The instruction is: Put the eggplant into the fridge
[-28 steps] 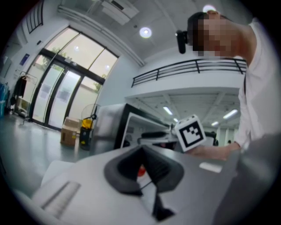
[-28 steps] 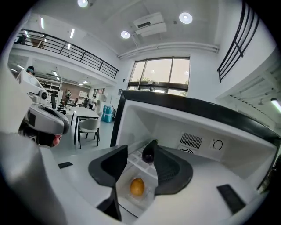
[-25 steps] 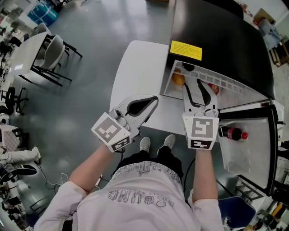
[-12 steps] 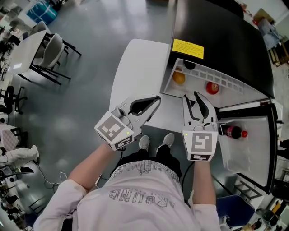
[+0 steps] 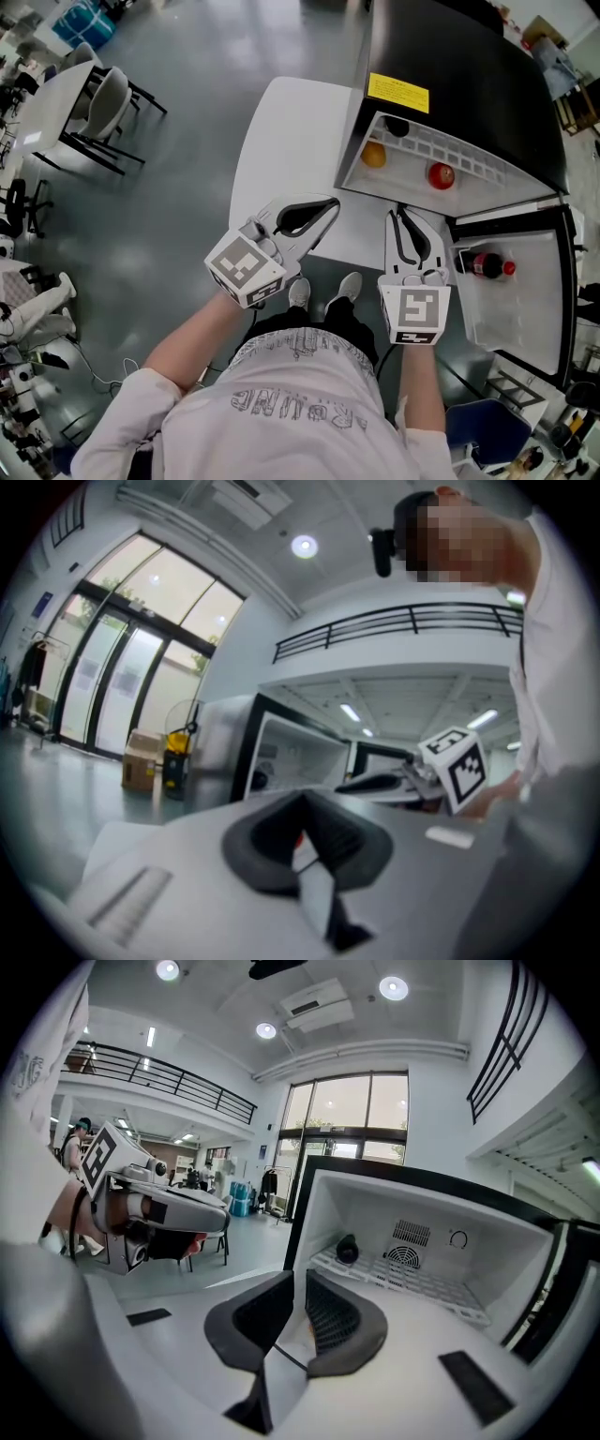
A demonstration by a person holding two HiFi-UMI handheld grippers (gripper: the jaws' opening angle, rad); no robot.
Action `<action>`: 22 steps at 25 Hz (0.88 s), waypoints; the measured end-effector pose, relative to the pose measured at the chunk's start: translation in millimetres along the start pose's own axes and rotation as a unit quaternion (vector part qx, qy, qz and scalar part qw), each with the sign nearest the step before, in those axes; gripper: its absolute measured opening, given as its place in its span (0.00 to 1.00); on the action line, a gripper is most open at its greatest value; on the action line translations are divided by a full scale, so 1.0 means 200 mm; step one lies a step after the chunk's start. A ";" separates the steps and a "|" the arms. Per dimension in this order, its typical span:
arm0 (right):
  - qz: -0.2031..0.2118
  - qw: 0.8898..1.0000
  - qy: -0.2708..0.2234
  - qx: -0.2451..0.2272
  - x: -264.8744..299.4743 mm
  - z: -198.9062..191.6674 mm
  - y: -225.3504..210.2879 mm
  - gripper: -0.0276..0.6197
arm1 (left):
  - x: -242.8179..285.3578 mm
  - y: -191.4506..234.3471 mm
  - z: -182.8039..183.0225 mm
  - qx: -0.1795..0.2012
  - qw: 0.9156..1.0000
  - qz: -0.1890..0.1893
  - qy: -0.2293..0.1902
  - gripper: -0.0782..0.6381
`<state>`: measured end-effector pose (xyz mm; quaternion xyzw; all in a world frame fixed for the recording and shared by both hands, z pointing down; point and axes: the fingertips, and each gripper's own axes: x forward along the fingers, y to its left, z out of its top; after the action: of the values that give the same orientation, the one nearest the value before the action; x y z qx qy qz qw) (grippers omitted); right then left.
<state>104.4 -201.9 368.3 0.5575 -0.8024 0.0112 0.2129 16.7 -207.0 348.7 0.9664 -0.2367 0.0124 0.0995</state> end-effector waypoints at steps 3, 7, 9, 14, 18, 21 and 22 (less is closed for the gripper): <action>0.000 1.000 0.004 0.001 -0.03 -0.03 0.02 0.09 | 0.00 -0.02 -0.01 0.002 1.000 -0.003 0.001 0.12; 0.000 1.000 0.005 0.004 -0.07 -0.04 0.04 0.08 | -0.01 -0.04 -0.01 0.006 1.000 -0.007 0.004 0.12; 0.001 1.000 0.005 0.007 -0.09 -0.05 0.04 0.06 | -0.02 -0.05 -0.02 0.008 1.000 -0.007 0.006 0.12; 0.007 1.000 0.002 0.008 -0.11 -0.03 0.07 0.05 | -0.03 -0.05 -0.04 0.006 1.000 -0.008 0.012 0.12; 0.014 1.000 0.006 0.003 -0.13 -0.05 0.08 0.05 | -0.03 -0.06 -0.04 0.007 1.000 -0.008 0.012 0.12; 0.015 1.000 0.005 0.007 -0.14 -0.06 0.06 0.05 | -0.02 -0.06 -0.03 0.008 1.000 -0.008 0.011 0.12; 0.015 1.000 0.005 0.008 -0.14 -0.06 0.06 0.05 | -0.02 -0.06 -0.03 0.009 1.000 -0.009 0.011 0.12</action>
<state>106.4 -169.8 372.1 0.5470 -0.8095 0.0237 0.2122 19.7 -193.9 351.9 0.9692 -0.2266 0.0240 0.0938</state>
